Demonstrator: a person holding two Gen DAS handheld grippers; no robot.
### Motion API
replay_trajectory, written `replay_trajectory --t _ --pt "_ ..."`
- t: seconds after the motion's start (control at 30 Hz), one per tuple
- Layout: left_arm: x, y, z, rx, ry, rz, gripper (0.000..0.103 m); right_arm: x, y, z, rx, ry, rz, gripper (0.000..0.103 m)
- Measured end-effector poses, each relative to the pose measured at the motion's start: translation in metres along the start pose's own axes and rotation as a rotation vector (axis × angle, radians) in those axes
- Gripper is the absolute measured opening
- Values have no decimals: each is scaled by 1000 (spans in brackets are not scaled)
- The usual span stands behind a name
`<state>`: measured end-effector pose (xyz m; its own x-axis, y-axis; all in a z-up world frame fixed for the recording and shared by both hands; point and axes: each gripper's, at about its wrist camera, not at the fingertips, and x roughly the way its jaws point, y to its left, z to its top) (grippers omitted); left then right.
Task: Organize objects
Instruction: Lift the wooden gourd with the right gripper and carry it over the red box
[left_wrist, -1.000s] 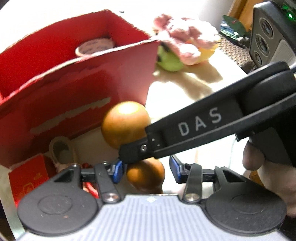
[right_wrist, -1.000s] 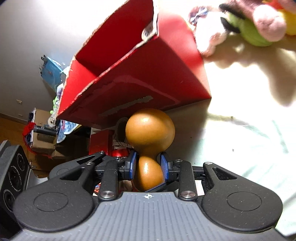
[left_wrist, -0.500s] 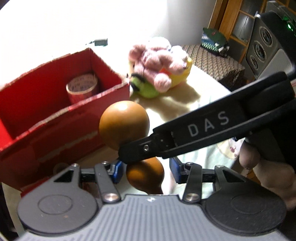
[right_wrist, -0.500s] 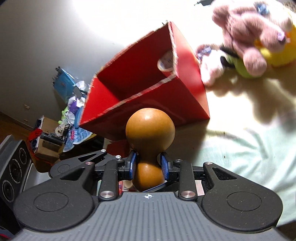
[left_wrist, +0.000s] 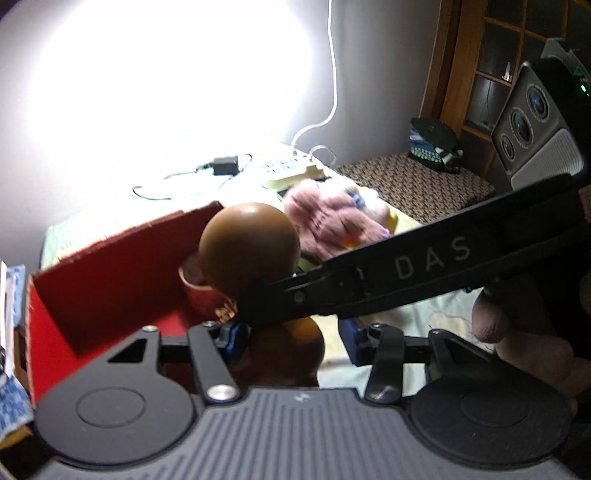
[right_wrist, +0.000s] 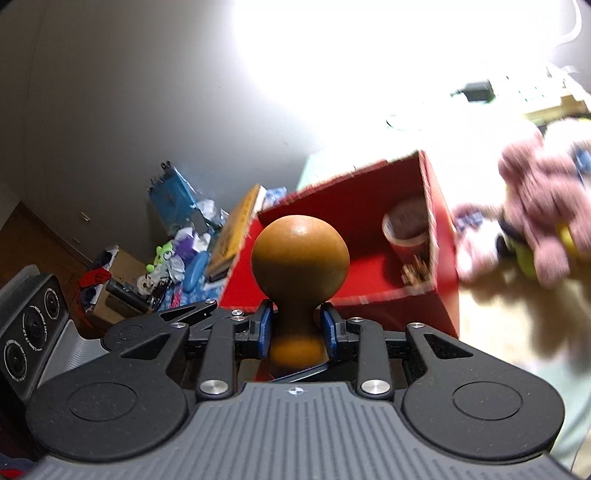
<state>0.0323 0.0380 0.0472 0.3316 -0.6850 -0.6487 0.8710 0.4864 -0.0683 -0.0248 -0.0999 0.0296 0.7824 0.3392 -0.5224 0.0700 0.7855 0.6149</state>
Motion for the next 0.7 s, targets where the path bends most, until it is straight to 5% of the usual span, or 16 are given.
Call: replay_trajectory --t 0.4,0.7 --pt "8 61 45 -67 -61 30 47 41 18 63 -99 -30 15 31" --pt "63 98 36 -151 39 30 46 96 1 71 -116 57 -49 31"
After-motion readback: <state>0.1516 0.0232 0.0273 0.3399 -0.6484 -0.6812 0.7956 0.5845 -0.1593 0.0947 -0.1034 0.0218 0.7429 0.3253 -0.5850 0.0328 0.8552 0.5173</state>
